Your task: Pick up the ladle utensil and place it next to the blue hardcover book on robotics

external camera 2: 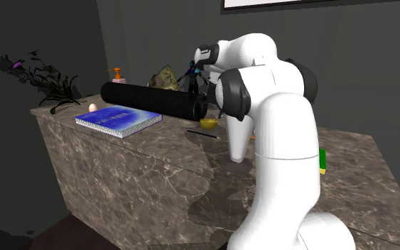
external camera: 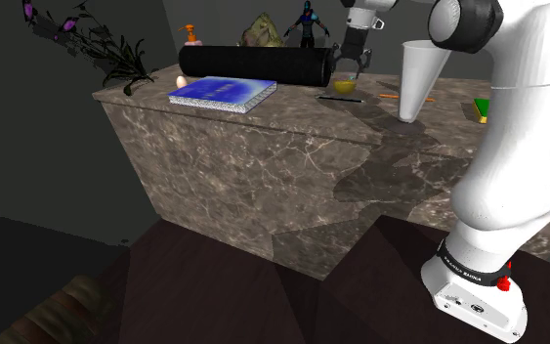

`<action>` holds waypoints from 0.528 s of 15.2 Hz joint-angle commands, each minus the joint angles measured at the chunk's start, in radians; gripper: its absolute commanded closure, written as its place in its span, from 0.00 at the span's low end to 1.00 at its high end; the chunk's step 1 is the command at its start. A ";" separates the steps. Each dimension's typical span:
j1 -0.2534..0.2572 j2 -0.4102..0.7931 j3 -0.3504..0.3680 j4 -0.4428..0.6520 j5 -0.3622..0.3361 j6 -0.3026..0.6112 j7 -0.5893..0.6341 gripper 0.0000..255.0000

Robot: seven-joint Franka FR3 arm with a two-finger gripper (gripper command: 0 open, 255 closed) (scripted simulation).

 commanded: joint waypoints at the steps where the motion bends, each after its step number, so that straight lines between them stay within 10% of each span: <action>1: -0.029 0.037 -0.019 0.037 0.021 0.005 0.023 0.00; 8: -0.021 0.041 -0.016 -0.038 0.025 0.084 0.021 0.00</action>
